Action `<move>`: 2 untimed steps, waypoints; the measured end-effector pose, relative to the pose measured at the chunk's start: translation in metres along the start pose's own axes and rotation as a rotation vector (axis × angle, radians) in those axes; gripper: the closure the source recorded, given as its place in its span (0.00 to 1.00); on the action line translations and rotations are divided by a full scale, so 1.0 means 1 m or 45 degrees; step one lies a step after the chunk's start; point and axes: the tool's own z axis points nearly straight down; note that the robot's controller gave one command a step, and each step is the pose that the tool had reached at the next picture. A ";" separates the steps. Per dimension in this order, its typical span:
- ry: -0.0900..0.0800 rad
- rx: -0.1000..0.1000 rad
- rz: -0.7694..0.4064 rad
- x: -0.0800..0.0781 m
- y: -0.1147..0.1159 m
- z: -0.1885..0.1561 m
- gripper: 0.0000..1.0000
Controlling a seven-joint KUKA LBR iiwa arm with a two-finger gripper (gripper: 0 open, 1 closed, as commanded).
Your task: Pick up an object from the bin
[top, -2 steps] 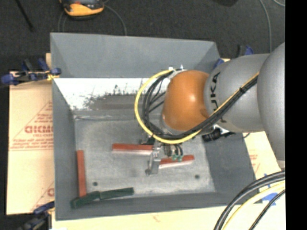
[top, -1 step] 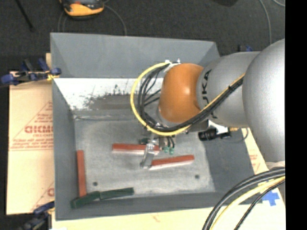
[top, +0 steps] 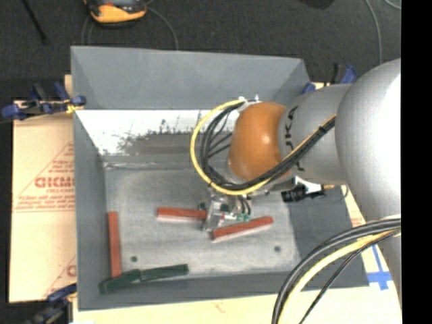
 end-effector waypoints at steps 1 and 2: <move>0.000 0.000 0.001 0.000 0.000 0.000 1.00; 0.022 0.003 -0.028 -0.005 -0.004 -0.029 1.00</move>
Offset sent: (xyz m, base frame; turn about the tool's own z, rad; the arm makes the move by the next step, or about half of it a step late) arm 0.0424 -0.0300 0.1688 -0.0904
